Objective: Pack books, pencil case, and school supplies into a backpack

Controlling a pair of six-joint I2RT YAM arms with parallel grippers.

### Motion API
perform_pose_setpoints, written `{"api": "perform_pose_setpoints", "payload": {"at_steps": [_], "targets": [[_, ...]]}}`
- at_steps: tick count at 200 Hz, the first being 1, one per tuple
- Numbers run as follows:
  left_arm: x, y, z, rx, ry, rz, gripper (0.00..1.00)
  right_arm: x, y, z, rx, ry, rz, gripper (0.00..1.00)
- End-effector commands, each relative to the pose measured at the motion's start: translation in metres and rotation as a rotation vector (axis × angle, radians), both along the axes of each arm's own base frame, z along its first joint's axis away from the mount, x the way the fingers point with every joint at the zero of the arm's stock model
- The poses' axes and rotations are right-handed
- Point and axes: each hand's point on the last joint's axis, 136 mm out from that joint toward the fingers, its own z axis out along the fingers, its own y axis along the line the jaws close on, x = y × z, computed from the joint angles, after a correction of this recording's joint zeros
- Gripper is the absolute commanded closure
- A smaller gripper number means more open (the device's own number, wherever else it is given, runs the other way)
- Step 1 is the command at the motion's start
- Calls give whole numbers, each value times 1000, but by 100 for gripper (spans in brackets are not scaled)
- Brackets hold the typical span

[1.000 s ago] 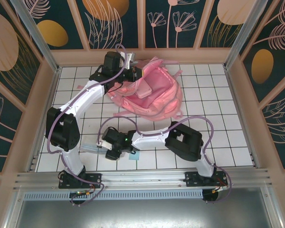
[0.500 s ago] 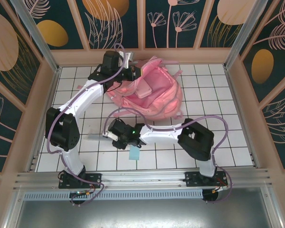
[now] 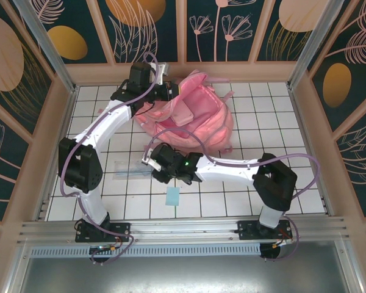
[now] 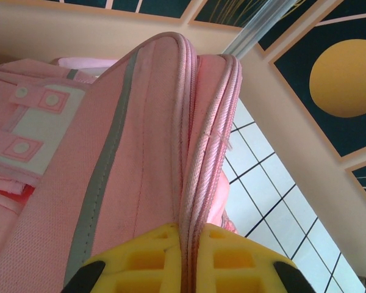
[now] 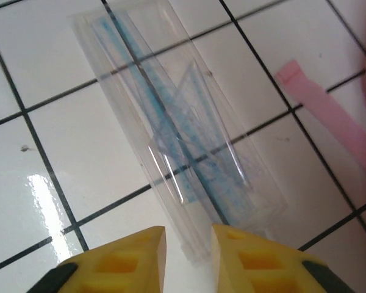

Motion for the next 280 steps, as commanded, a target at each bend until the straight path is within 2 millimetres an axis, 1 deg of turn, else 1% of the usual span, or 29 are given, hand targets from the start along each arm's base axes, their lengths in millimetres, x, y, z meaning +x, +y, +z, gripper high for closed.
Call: {"api": "perform_pose_setpoints", "payload": {"at_steps": [1, 15, 19, 29, 59, 88, 104, 120, 132, 144, 158, 179, 193, 210, 230, 253, 263, 280], "targets": [[11, 3, 42, -46, -116, 6, 100, -5, -4, -37, -50, 79, 10, 57], [11, 3, 39, -42, -109, 3, 100, 1, -5, -47, -61, 94, -3, 49], [11, 3, 38, -41, -105, 2, 100, -2, -3, -49, -52, 117, 10, 47], [10, 2, 36, -41, -100, 0, 100, 1, -3, -54, -44, 141, 11, 43], [6, 0, 34, -60, -86, -20, 100, 14, -13, -78, -94, 174, -38, 39], [4, -1, 37, -74, -84, -27, 100, 14, -20, -98, -149, 182, -60, 38], [3, -2, 38, -78, -85, -29, 100, 16, -26, -112, -191, 197, -84, 38], [2, -1, 40, -85, -87, -30, 100, 14, -32, -125, -225, 217, -95, 42], [1, -1, 41, -87, -88, -30, 100, 12, -35, -132, -239, 240, -96, 49], [1, -1, 41, -86, -90, -29, 100, 10, -39, -137, -247, 255, -100, 59], [0, -1, 42, -87, -91, -28, 100, 11, -42, -139, -248, 266, -109, 78], [0, 0, 43, -85, -94, -23, 100, 13, -42, -132, -231, 250, -107, 100], [0, 1, 43, -85, -96, -21, 100, 16, -39, -122, -217, 227, -96, 100], [1, 1, 43, -82, -97, -14, 100, 23, -34, -103, -192, 183, -90, 100], [3, 3, 42, -75, -101, -3, 100, 35, -31, -72, -149, 110, -106, 100], [6, 4, 40, -69, -101, 7, 100, 44, -30, -33, -94, 43, -128, 100], [7, 5, 39, -67, -102, 13, 100, 46, -33, -17, -66, 29, -143, 100], [10, 6, 37, -64, -98, 20, 100, 49, -40, 3, -28, 21, -172, 100]]}}
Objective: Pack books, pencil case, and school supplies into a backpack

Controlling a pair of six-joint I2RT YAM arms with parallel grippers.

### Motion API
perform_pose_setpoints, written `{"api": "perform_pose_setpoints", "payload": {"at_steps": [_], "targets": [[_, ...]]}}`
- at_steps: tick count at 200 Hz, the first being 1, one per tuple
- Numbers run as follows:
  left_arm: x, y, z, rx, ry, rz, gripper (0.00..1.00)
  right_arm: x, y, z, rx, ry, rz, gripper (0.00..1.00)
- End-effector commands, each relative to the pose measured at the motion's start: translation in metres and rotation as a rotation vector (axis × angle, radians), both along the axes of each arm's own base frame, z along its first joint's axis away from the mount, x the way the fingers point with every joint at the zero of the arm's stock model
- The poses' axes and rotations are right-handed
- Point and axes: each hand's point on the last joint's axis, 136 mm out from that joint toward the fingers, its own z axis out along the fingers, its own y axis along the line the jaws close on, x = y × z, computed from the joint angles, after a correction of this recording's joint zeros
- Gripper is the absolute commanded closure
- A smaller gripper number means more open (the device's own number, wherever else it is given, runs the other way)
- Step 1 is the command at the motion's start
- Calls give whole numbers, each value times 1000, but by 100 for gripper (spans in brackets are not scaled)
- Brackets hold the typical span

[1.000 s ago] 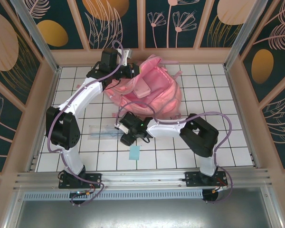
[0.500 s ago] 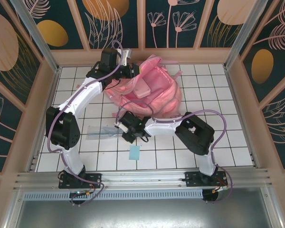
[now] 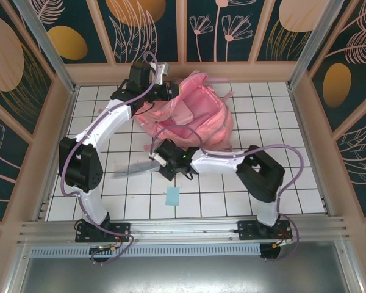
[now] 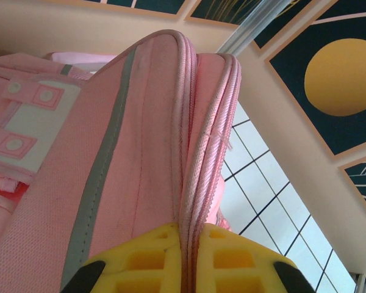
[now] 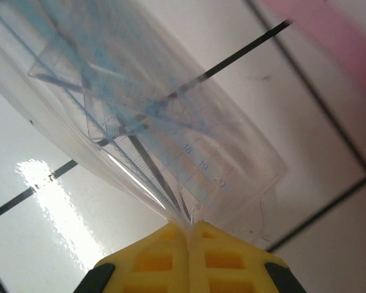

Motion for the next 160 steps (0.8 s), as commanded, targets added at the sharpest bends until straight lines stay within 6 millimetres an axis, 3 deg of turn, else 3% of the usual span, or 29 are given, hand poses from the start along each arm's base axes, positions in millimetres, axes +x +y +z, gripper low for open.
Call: {"api": "perform_pose_setpoints", "payload": {"at_steps": [1, 57, 90, 144, 160], "targets": [[11, 7, 37, -51, -114, 33, 100, 12, -16, 45, 48, -66, -61, 100], [19, 11, 32, -53, -100, 52, 100, 23, -63, 107, 234, -66, -213, 100], [22, 10, 31, -59, -94, 59, 100, 39, -107, 141, 275, -148, -323, 100], [23, 10, 36, -75, -91, 60, 100, 59, -190, 128, 153, -238, -555, 100], [21, 8, 40, -90, -88, 50, 100, 66, -205, 123, 140, -255, -606, 100]]}}
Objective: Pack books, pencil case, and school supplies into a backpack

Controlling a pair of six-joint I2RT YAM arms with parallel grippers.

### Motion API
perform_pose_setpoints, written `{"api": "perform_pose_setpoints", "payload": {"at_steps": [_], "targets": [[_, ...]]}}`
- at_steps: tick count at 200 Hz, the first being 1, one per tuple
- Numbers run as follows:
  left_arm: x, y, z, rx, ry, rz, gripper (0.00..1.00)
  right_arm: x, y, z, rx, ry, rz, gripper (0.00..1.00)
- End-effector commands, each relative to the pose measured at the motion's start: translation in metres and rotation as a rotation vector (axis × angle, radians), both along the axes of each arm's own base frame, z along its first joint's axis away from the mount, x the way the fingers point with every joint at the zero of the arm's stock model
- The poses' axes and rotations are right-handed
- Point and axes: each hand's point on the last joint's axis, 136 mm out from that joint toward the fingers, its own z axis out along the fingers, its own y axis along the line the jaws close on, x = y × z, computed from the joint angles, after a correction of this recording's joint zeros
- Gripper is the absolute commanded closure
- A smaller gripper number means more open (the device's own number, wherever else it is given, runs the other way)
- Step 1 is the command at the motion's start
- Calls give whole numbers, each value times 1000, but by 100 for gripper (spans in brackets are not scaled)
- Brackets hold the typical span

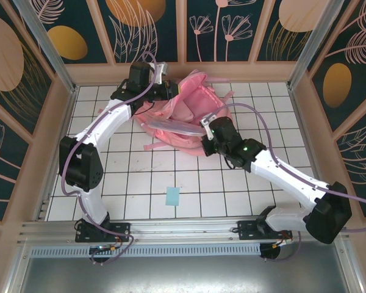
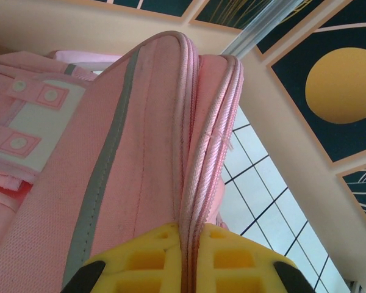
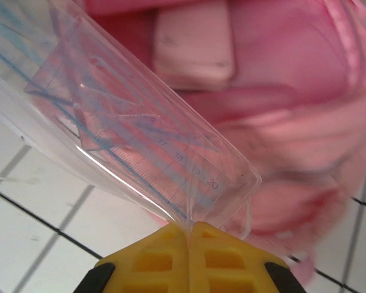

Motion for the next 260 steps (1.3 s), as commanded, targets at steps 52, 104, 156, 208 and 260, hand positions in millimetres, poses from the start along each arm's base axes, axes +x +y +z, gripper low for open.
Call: {"api": "perform_pose_setpoints", "payload": {"at_steps": [52, 104, 156, 208, 260], "targets": [[10, 3, 49, -89, -101, 12, 100, 47, -78, -22, -126, -53, -296, 100], [0, -5, 49, -174, -53, -38, 100, 93, -66, -28, -188, -103, -348, 100], [-15, -13, 50, -221, -22, -71, 100, 146, -1, -31, -210, -141, -293, 100], [-22, -18, 48, -227, -12, -94, 100, 172, 88, -40, -140, -163, -129, 100], [-19, -19, 60, -267, -24, -80, 100, 174, 103, -46, 130, -49, -86, 100]]}}
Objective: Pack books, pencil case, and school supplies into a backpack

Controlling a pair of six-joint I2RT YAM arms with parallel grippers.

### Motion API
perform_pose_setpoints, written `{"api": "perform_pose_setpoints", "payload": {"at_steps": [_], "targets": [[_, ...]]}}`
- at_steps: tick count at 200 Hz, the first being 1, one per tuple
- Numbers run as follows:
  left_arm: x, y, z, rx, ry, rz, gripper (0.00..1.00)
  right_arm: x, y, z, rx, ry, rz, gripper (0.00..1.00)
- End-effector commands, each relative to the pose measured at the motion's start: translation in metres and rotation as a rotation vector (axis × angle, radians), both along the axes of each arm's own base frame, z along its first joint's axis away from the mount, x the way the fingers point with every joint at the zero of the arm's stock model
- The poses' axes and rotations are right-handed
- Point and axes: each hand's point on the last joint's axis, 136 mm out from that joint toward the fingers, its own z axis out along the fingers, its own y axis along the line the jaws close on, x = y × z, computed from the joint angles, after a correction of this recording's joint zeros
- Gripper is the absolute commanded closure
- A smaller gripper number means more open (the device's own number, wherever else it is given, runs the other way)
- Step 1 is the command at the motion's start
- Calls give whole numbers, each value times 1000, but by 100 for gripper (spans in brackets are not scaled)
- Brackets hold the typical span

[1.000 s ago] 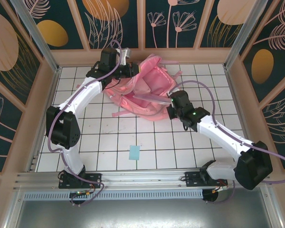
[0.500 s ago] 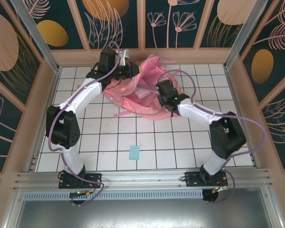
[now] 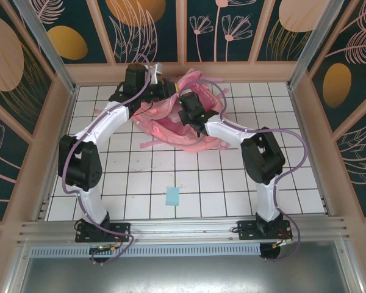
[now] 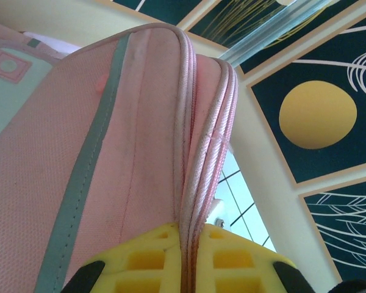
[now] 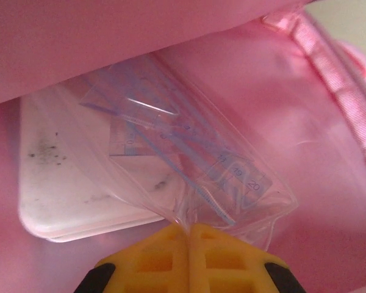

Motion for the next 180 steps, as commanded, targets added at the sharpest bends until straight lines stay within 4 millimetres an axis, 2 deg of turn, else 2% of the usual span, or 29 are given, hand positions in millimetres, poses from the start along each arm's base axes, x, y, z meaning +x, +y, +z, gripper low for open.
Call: {"api": "perform_pose_setpoints", "payload": {"at_steps": [1, 19, 29, 68, 78, 90, 95, 103, 106, 119, 122, 125, 136, 158, 180], "targets": [[-22, -21, 62, -117, -127, -89, 100, -2, 25, 15, 213, 7, 77, 100], [-20, -21, 62, -134, -124, -80, 100, -13, 5, 19, 295, 40, 61, 60], [-18, -22, 60, -144, -115, -75, 100, -20, -8, 27, 327, 38, 46, 46], [-15, -27, 57, -200, -97, -66, 99, -65, -55, 49, 370, 53, -17, 38], [-18, -33, 60, -210, -102, -83, 85, -77, -64, 56, 381, 57, -39, 36], [-22, -37, 63, -204, -107, -102, 58, -90, -74, 62, 408, 70, -68, 35], [-23, -36, 64, -194, -109, -98, 42, -96, -76, 63, 426, 80, -81, 34], [-22, -29, 64, -161, -121, -60, 5, -104, -78, 65, 463, 97, -101, 34], [-20, -25, 61, -140, -127, -38, 2, -107, -78, 66, 479, 102, -109, 34], [-16, -1, 59, -46, -167, 88, 1, -119, -75, 66, 554, 133, -150, 35], [-15, 3, 53, -25, -163, 113, 1, -121, -74, 65, 571, 142, -159, 35], [-17, 11, 59, -16, -185, 142, 1, -123, -72, 64, 585, 151, -167, 35], [-17, 35, 59, 10, -209, 228, 1, -130, -64, 60, 644, 182, -194, 36], [-12, 83, 34, 62, -173, 363, 1, -142, -34, 51, 727, 229, -191, 38], [-6, 123, -8, 124, -119, 477, 1, -145, 5, 46, 753, 256, -142, 40]]}}
